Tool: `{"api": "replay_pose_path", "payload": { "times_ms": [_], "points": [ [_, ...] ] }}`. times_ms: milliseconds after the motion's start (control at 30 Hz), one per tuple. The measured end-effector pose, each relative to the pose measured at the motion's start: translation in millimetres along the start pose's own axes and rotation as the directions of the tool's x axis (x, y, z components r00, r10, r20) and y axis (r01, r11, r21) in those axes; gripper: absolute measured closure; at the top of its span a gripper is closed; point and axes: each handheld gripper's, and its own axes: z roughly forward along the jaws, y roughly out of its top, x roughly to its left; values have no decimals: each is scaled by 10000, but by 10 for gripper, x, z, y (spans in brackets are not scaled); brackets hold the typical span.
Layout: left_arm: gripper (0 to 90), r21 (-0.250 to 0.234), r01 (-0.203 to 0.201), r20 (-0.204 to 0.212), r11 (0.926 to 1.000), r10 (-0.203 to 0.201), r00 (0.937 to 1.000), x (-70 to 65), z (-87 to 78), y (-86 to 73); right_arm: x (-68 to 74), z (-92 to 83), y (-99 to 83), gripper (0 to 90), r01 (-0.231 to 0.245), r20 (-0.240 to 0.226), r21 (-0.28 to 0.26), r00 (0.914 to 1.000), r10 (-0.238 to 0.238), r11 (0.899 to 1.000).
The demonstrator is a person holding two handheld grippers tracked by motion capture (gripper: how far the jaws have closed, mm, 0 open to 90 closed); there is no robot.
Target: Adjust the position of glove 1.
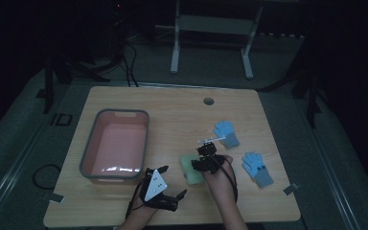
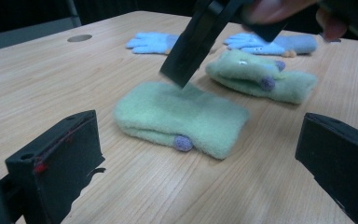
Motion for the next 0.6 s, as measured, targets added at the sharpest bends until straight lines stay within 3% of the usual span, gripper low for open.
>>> {"api": "replay_pose_path", "payload": {
  "times_ms": [133, 200, 333, 600],
  "points": [
    [3, 49, -30, -15, 10000, 30, 10000, 5, 0, 1, -146, -118, -30, 614, 315, -113, -96, 9994, -316, 9995],
    [3, 47, -63, -20, 10000, 63, 10000, 2, -2, 1, -223, -169, -60, 613, 630, 24, -34, 9980, -630, 9980],
    [3, 37, -112, -135, 9999, 112, 9998, -16, 1, 1, -401, -267, -158, 622, 814, 172, 84, 9965, -815, 9966],
    [3, 111, -127, -286, 9999, 130, 9995, -19, 5, 3, -598, -393, -405, 661, 575, 537, -30, 9969, -573, 9983]
  ]
}}
